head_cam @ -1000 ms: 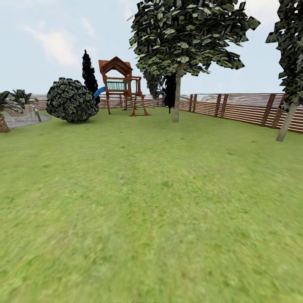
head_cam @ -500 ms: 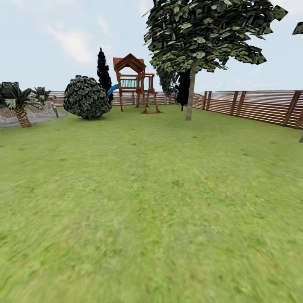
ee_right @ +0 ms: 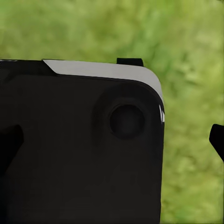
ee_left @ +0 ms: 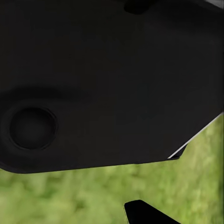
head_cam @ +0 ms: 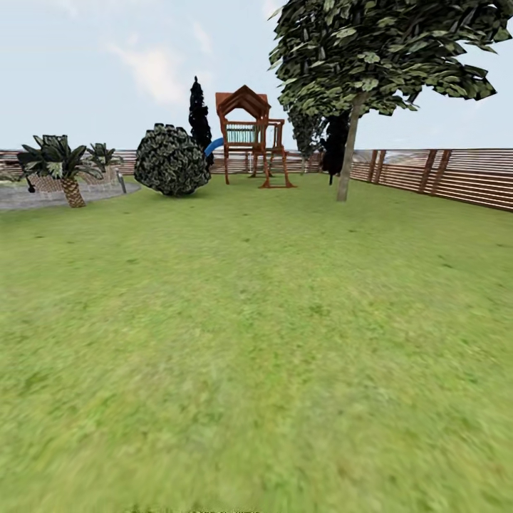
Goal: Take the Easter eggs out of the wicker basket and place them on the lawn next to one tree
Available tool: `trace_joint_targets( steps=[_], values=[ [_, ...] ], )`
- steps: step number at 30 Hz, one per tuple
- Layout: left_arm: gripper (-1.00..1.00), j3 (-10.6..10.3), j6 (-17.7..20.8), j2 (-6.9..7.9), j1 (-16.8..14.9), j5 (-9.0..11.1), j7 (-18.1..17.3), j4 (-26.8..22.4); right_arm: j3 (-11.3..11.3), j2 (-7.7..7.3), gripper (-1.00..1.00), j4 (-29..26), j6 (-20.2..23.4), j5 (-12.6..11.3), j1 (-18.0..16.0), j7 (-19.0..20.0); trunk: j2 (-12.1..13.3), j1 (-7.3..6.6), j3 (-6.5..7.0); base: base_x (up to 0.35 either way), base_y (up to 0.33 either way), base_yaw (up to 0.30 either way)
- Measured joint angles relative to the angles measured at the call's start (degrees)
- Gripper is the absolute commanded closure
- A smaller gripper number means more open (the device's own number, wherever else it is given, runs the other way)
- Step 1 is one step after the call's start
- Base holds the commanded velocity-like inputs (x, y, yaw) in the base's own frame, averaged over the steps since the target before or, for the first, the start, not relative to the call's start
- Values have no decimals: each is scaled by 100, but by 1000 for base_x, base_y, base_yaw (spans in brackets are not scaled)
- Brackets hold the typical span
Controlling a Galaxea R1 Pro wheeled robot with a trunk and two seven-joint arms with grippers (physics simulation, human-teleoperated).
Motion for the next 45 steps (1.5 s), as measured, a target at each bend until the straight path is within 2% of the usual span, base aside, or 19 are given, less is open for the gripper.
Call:
trace_joint_targets(
  steps=[25,45],
  values=[
    [-100,0,0,0,0,0,0,0,0,-7,-100,0,0,0,0,0,0,0,-148,0,0,220],
    [-100,0,0,0,0,0,0,1,14,1,-100,-9,32,0,0,-4,0,0,-181,0,0,269]
  ],
)
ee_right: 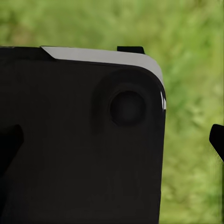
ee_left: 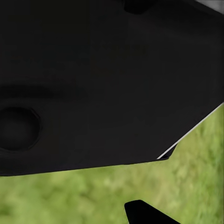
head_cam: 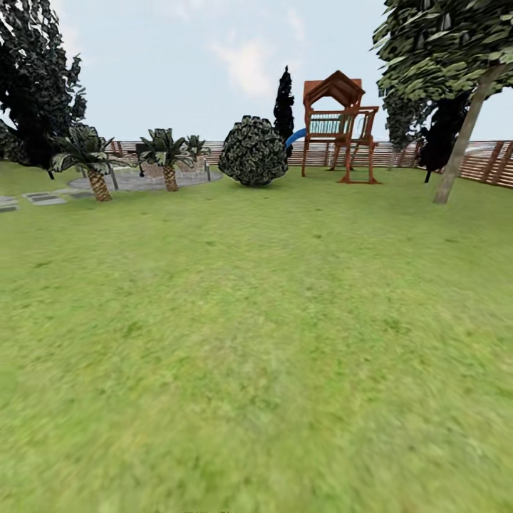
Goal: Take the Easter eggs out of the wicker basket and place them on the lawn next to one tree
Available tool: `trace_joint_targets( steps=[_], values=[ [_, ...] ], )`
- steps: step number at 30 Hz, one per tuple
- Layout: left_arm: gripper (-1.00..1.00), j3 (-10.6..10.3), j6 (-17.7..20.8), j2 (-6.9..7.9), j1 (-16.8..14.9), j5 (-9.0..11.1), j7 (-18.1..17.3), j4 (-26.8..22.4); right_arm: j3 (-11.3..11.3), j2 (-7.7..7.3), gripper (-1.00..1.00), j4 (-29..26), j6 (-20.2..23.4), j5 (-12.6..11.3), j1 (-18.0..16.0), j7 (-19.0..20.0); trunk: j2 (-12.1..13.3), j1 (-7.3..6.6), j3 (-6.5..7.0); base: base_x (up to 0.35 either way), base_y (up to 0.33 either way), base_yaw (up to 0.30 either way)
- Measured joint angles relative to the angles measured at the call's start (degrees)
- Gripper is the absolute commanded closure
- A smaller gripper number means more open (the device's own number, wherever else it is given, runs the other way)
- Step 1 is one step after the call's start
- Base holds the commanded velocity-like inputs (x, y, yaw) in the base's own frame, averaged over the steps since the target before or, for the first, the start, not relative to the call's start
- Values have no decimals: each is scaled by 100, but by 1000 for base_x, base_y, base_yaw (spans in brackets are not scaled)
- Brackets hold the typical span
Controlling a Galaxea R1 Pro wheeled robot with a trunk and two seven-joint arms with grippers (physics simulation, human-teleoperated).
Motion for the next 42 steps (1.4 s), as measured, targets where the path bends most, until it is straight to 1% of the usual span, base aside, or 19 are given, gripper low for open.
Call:
trace_joint_targets(
  steps=[17,23,42],
  values=[
    [-100,0,0,0,0,0,0,-1,-5,-28,-100,8,71,-47,0,-5,0,0,-15,0,0,290],
    [-100,0,0,0,0,0,0,-1,-5,-37,-100,2,400,-20,0,-4,0,0,-31,0,0,290],
    [-100,0,0,0,0,0,0,-1,10,-9,-100,-3,367,0,0,-1,0,0,-38,0,0,290]
  ],
)
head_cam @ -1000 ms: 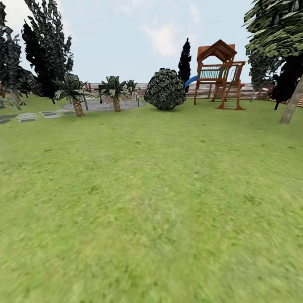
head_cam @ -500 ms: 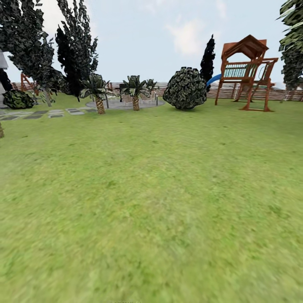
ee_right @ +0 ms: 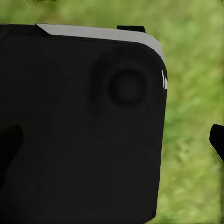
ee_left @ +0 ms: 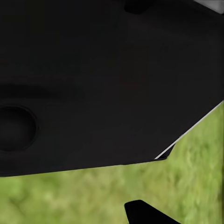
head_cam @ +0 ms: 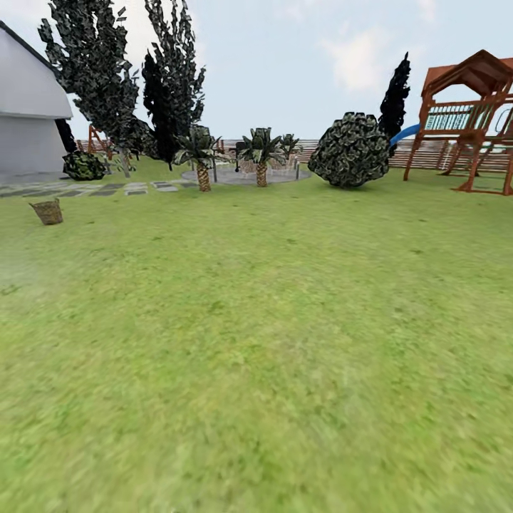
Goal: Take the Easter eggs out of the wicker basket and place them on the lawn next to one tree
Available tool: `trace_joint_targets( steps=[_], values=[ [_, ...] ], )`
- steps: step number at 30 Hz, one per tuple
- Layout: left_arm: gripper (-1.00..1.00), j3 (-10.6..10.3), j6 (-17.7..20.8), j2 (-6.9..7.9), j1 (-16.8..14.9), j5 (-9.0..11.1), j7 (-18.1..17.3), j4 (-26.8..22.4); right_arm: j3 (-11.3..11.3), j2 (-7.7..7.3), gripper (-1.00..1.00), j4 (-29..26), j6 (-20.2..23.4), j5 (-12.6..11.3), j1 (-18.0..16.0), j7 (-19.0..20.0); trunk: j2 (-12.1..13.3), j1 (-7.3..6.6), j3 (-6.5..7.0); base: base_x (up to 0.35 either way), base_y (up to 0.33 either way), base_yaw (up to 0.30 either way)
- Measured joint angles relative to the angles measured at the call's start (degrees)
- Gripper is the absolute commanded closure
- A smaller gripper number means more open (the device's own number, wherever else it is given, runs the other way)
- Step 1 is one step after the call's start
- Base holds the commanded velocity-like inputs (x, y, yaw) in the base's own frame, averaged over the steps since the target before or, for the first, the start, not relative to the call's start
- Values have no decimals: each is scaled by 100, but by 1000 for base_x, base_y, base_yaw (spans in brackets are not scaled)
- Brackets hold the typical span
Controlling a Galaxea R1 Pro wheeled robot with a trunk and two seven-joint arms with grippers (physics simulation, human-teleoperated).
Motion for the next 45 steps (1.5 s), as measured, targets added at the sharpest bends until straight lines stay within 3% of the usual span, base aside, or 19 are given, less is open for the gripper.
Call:
trace_joint_targets(
  steps=[12,20,45],
  values=[
    [-100,0,0,0,0,0,0,0,5,4,-100,2,-4,12,0,5,0,0,0,0,0,290],
    [-100,0,0,0,0,0,0,0,4,17,-100,-3,-20,396,0,1,0,0,0,0,0,290],
    [-100,0,0,0,0,0,0,0,4,9,-100,-5,-17,422,0,61,0,0,-64,0,0,205]
  ],
)
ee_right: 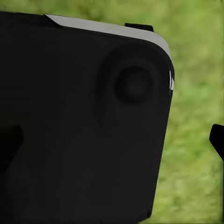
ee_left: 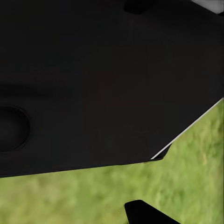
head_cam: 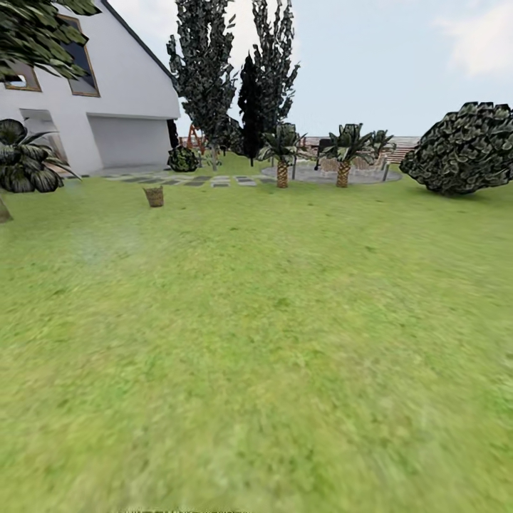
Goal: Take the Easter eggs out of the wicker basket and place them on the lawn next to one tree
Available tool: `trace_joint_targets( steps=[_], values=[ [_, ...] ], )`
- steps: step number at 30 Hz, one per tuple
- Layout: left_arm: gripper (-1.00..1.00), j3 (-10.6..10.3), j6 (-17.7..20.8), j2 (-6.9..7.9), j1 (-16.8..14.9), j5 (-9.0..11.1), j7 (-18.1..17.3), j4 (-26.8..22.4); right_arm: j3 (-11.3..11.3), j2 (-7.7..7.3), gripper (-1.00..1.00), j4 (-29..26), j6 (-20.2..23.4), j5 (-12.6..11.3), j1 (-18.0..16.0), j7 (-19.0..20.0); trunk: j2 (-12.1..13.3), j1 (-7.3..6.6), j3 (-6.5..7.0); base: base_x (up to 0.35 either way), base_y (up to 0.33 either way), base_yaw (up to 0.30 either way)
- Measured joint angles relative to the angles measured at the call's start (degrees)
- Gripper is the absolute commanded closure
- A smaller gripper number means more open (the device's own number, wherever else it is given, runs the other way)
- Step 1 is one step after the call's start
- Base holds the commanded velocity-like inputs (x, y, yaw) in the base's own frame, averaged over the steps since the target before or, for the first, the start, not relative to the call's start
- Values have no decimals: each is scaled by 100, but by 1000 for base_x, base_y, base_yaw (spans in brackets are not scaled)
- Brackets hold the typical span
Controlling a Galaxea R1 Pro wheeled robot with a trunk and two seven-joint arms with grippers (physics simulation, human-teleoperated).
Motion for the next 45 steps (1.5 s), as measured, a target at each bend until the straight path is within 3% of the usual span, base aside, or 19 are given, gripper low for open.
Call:
trace_joint_targets(
  steps=[45],
  values=[
    [-100,0,0,0,0,0,0,0,0,6,-100,9,-9,0,0,-48,0,0,-282,0,0,212]
  ],
)
